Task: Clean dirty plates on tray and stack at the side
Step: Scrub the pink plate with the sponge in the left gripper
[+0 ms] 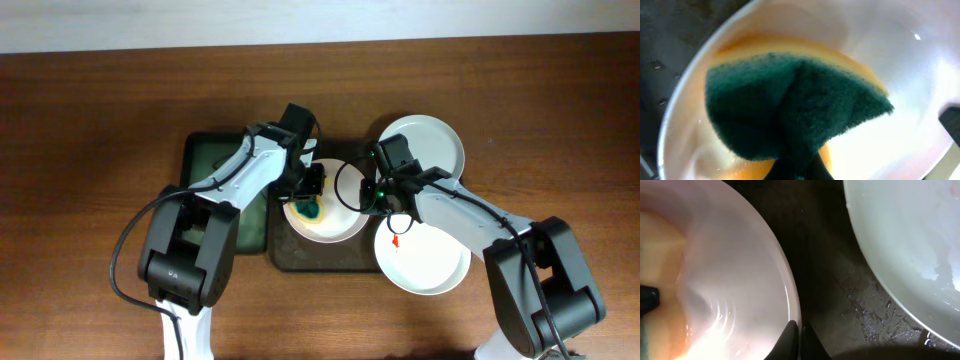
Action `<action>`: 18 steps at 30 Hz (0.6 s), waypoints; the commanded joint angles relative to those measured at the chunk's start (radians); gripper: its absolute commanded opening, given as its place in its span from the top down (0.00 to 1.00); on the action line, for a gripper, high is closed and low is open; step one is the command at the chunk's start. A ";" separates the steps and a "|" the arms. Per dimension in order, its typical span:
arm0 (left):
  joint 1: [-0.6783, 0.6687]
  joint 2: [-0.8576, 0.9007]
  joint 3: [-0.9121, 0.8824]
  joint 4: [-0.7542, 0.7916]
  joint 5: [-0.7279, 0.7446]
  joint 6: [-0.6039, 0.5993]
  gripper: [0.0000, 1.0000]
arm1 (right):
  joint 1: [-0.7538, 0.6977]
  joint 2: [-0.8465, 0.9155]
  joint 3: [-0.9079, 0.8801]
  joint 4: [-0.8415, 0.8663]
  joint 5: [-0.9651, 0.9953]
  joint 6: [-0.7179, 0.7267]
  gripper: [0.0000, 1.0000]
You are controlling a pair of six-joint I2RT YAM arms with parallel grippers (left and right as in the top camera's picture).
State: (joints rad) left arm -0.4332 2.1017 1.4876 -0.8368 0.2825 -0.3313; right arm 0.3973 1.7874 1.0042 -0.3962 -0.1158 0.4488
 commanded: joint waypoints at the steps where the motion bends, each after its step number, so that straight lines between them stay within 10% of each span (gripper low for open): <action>1: -0.018 0.026 -0.030 0.029 0.068 0.045 1.00 | 0.006 0.007 0.015 0.004 -0.023 0.005 0.96; 18: -0.019 0.042 -0.036 0.138 -0.019 0.081 1.00 | 0.006 0.007 0.015 0.004 -0.023 0.005 0.96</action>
State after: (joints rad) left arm -0.4385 2.1017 1.4704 -0.7403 0.2806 -0.2802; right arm 0.3946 1.7874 1.0042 -0.3958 -0.0986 0.4500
